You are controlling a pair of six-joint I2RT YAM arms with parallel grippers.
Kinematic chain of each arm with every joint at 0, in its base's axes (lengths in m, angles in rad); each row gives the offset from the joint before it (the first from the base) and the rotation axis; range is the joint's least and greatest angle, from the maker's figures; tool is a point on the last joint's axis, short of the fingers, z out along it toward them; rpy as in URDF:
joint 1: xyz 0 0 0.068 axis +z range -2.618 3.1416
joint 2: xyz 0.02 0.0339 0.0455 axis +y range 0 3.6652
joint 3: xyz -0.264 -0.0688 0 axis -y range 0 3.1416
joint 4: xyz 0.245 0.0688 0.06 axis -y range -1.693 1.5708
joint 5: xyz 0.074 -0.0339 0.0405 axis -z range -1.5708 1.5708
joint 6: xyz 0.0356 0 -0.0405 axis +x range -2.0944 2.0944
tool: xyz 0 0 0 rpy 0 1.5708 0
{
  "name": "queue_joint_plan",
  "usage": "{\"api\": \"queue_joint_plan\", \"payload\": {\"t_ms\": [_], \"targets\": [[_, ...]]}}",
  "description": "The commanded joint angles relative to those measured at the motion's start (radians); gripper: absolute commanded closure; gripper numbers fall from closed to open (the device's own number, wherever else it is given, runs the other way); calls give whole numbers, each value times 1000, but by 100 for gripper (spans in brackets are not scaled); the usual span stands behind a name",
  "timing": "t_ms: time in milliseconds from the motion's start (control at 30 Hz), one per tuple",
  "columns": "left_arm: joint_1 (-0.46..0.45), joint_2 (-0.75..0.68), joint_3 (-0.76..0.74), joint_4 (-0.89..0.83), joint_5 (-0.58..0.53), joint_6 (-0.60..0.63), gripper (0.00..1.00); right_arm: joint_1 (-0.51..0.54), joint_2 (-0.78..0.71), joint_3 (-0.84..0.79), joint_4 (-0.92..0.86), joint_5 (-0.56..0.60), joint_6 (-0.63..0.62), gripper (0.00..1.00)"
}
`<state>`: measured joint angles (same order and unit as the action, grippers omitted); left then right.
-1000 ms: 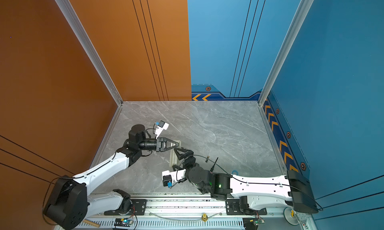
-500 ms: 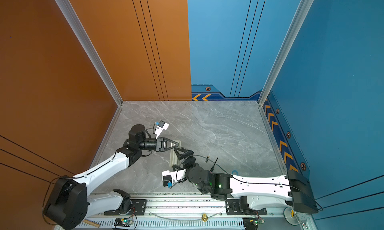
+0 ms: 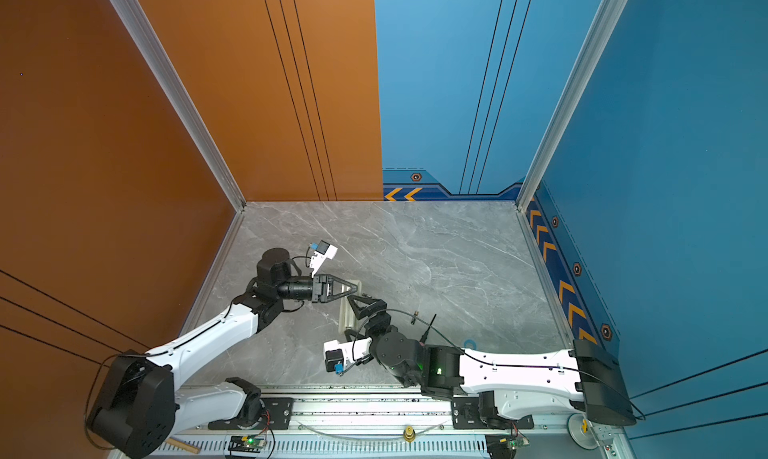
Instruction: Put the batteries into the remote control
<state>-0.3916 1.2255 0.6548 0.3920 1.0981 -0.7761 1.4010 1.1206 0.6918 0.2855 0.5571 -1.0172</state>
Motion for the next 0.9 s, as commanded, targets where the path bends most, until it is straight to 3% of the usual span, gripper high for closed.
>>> {"api": "queue_joint_plan", "payload": {"t_ms": [0, 867], "targets": [[8, -4, -4, -8, 42, 3, 100, 3, -1, 0, 27, 38, 6, 0], [14, -12, -5, -7, 41, 3, 100, 26, -3, -9, 27, 58, 2, 0]]}}
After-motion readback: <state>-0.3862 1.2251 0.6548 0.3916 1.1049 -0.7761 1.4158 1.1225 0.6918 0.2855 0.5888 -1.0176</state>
